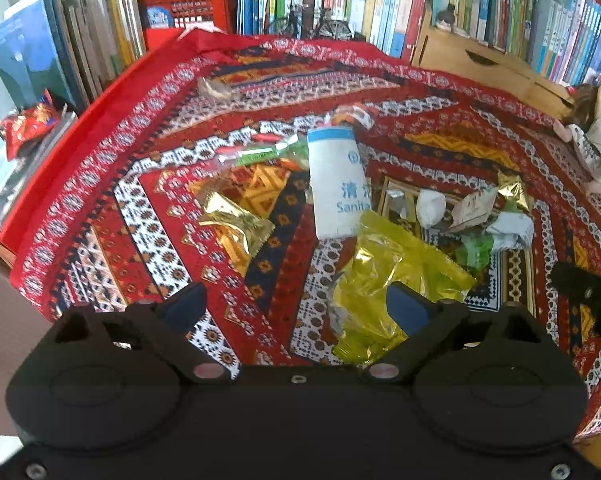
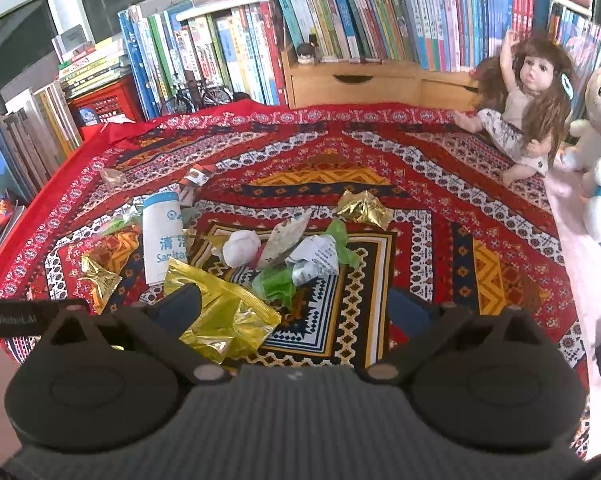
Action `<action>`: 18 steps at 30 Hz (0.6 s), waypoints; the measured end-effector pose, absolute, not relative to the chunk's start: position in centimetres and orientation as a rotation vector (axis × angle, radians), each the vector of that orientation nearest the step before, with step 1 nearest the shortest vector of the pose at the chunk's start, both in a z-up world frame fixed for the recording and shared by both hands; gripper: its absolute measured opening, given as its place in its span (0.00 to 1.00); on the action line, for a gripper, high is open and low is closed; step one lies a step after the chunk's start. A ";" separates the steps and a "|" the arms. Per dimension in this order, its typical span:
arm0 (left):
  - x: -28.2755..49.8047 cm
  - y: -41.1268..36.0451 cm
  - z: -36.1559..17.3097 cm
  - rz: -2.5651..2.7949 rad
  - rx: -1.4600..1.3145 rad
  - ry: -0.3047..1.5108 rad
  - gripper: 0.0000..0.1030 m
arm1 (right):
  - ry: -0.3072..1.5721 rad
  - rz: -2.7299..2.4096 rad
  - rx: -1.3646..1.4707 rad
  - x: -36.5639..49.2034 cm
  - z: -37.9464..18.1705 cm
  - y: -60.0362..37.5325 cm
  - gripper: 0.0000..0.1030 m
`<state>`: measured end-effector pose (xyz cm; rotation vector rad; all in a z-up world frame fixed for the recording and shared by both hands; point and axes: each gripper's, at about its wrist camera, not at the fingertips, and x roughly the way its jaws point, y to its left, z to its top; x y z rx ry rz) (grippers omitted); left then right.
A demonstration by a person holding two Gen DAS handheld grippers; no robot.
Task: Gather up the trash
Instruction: 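Grasp the yellow-green foil wrapper with the left tool while the right grasps white paper and green plastic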
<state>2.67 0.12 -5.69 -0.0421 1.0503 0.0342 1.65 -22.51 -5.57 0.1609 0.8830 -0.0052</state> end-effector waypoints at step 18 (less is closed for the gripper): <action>3.7 -3.2 -10.2 -0.042 -0.139 1.144 0.70 | 1.023 0.029 0.373 8.6 -10.0 -27.2 0.65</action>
